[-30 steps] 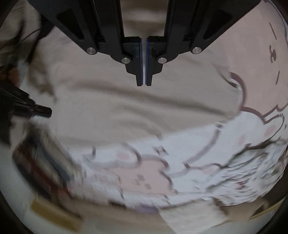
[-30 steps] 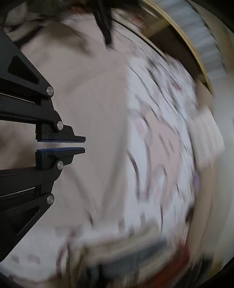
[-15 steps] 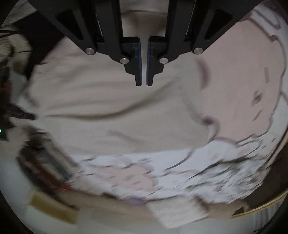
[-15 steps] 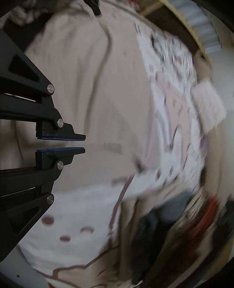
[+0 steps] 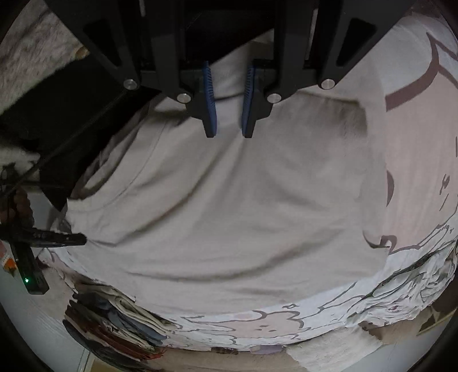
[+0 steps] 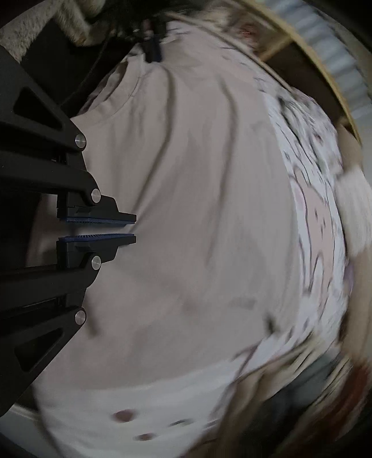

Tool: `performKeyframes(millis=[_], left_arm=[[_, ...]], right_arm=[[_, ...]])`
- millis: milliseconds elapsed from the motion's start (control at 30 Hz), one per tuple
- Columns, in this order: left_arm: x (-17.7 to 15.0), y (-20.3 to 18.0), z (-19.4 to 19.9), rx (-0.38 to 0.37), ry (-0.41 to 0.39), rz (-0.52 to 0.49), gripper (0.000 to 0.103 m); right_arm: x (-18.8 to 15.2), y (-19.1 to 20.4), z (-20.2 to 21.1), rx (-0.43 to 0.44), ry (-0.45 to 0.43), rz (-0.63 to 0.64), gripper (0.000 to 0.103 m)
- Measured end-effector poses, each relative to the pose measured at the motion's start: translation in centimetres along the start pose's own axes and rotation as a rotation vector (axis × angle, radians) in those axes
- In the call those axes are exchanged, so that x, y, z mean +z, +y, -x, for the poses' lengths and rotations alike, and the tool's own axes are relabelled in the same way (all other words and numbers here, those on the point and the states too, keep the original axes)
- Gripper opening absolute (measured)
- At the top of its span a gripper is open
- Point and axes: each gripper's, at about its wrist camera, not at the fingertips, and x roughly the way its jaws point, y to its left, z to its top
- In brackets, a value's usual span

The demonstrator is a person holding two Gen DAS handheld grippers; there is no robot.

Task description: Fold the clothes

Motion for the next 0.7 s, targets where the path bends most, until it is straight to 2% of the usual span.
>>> performKeyframes(millis=[133, 167, 233, 267, 300, 333, 367, 433, 500, 633, 700], left_arm=[[1.6, -1.0, 1.0, 0.035, 0.009, -0.051, 0.018], [2.2, -1.3, 1.4, 0.039, 0.005, -0.060, 0.018], [4.6, -2.1, 2.9, -0.004, -0.072, -0.068, 0.018], [5.9, -3.0, 3.1, -0.037, -0.100, -0.082, 0.018], [7.1, -4.0, 3.3, -0.070, -0.127, -0.095, 0.018], [8.4, -4.9, 3.6, -0.103, -0.155, -0.108, 0.018], [9.6, -5.9, 3.7, -0.136, -0.180, -0.121, 0.020], [11.4, -8.5, 2.2, -0.199, -0.188, -0.150, 0.026], [13.3, -11.2, 0.8, -0.263, -0.197, -0.179, 0.026], [15.8, -15.9, -2.7, -0.391, -0.186, -0.224, 0.026], [16.2, -17.6, -4.5, -0.457, -0.172, -0.230, 0.026]], right_arm=[[-0.6, -1.5, 2.0, -0.007, 0.013, -0.064, 0.004], [-0.6, -2.2, 2.8, -0.002, -0.009, -0.110, 0.004], [-0.6, -3.9, 4.4, 0.013, -0.067, -0.209, 0.006], [-0.5, -4.7, 5.2, 0.021, -0.096, -0.259, 0.020], [-0.5, -5.5, 6.0, 0.029, -0.126, -0.308, 0.056], [-0.7, -6.6, 6.7, 0.023, -0.149, -0.363, 0.080], [-1.0, -7.3, 7.2, 0.009, -0.173, -0.395, 0.097], [-1.4, -8.4, 8.0, 0.023, -0.197, -0.425, 0.097], [-1.8, -9.6, 8.5, 0.070, -0.188, -0.459, 0.097], [-2.3, -12.2, 6.8, 0.208, -0.143, -0.561, 0.097], [-2.9, -12.9, 5.9, 0.282, -0.127, -0.595, 0.089]])
